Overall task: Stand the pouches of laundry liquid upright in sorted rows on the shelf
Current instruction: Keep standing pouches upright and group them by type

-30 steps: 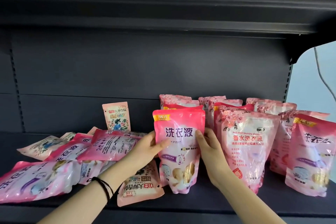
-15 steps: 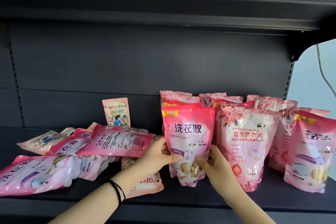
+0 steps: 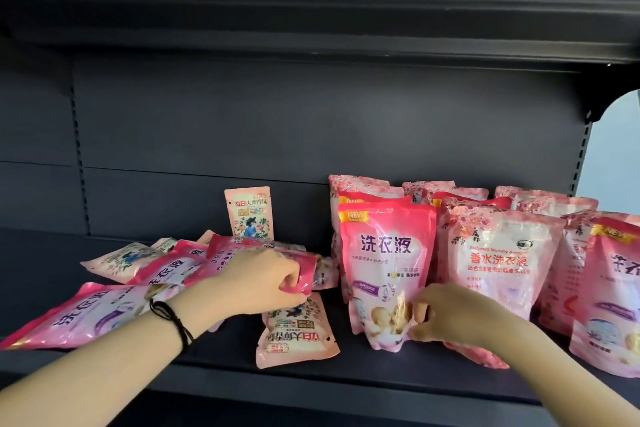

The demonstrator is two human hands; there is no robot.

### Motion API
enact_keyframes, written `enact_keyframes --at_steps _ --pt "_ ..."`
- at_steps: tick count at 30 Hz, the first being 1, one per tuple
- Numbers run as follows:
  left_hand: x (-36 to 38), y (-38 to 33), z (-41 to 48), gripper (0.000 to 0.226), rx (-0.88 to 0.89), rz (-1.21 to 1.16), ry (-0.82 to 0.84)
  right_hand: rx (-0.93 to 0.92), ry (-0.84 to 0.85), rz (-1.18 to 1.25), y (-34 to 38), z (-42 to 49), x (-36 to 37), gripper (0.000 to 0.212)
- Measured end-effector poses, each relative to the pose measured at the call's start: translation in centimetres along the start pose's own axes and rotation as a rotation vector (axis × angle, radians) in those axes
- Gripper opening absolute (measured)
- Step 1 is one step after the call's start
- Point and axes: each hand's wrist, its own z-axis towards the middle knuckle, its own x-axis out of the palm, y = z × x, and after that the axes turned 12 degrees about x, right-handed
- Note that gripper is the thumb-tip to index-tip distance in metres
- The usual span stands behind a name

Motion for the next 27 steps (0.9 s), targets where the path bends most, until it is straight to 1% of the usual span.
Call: enact_keyframes --at_steps 2,5,8,10,12,16,20,22,24,27 --pt "0.1 0.7 -1.0 0.028 0.009 -0.020 0.013 -0.010 0.092 -0.027 0.7 -0.5 -0.1 0.035" --pt "-0.2 2.7 -2.7 0.024 0.020 0.003 0.031 -0.032 0.219 0.021 2.7 -1.1 -0.2 0.036" --pt "-0.9 5.8 -4.8 0.026 -0.015 0.099 0.048 -0.073 0.235 0.037 5.8 -0.8 -1.1 0.036" --pt "-1.3 8.1 -6.1 0.032 -0.062 0.119 0.076 -0.111 0.165 0.043 8.8 -0.1 -1.7 0.034" --pt "-1.7 9.8 -7.1 0.031 -0.093 0.084 0.104 -0.145 0.076 0.056 11.9 0.6 -2.1 0.035" --pt "-2.3 11.9 -7.8 0.028 -0.117 0.019 0.085 -0.147 0.036 0.102 16.8 2.0 -2.5 0.033" --pt "-1.8 14.3 -6.6 0.025 -0.211 -0.313 -0.020 -0.125 0.046 0.169 19.4 3.7 -3.3 0.031" --pt "-1.3 15.5 -5.2 0.023 -0.239 -0.403 -0.076 -0.098 0.048 0.196 20.2 5.1 -4.0 0.033" --pt "-1.0 16.9 -3.7 0.022 -0.256 -0.384 -0.086 -0.080 0.033 0.224 21.1 7.2 -4.7 0.034" --pt "-0.5 19.1 -1.2 0.023 -0.303 -0.274 -0.042 -0.056 -0.004 0.264 22.2 11.0 -5.4 0.038"
